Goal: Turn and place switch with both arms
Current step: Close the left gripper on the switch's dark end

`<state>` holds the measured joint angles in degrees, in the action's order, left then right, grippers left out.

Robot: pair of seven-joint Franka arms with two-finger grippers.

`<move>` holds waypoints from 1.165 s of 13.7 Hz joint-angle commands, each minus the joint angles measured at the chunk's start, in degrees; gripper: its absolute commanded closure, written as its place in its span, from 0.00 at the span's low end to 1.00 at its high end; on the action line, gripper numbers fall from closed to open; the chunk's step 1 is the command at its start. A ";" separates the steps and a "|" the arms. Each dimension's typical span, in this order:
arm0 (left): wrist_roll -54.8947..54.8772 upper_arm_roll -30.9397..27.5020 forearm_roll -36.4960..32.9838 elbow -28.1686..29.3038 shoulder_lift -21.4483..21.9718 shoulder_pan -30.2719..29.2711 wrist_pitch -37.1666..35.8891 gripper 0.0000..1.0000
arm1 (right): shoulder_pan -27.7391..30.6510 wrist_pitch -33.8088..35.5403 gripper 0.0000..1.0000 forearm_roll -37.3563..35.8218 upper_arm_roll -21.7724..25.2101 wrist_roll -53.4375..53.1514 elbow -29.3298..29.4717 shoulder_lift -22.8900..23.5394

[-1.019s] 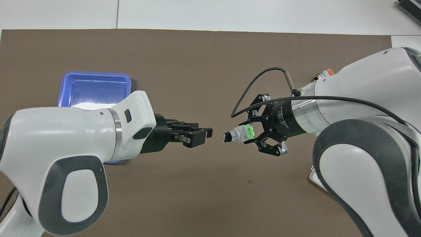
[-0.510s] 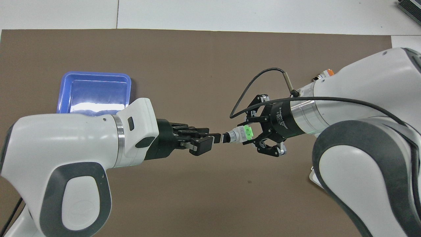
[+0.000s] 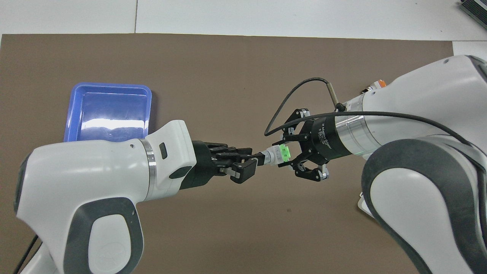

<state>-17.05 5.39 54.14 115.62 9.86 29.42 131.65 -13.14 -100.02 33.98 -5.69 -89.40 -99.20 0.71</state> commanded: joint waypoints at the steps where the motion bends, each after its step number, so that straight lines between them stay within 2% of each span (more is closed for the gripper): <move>1: -2.45 -0.82 1.32 2.33 1.48 1.16 1.68 0.66 | 0.31 -0.53 1.00 1.44 -0.47 -1.30 -0.12 -0.45; 4: -3.25 -0.82 1.32 2.33 1.48 1.16 1.59 0.67 | 0.31 -0.53 1.00 1.35 -0.47 -1.30 -0.12 -0.45; 6: -3.25 -0.82 1.32 2.33 1.57 1.16 1.42 0.75 | 0.31 -0.35 1.00 1.26 -0.38 -1.21 -0.12 -0.45; 8: -3.25 -0.82 1.32 2.33 1.57 1.16 1.07 0.77 | 0.31 -0.27 1.00 1.26 -0.38 -1.21 -0.03 -0.45; 9: -3.25 -0.82 1.32 2.33 1.57 1.16 0.98 0.81 | 0.39 -0.09 1.00 1.18 -0.38 -1.13 0.14 -0.45; 12: -3.25 -0.82 1.32 2.33 1.57 1.60 0.98 1.00 | 0.39 0.17 1.00 1.17 -0.38 -0.95 0.23 -0.45; 16: -2.64 -0.82 1.32 2.41 1.57 1.69 0.89 1.00 | 0.48 0.17 1.00 1.17 -0.38 -0.95 0.23 -0.45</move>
<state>-19.10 5.36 54.61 115.96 10.10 29.80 131.85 -13.13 -99.96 34.02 -5.69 -89.42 -99.20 0.78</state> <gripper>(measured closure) 0.899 0.590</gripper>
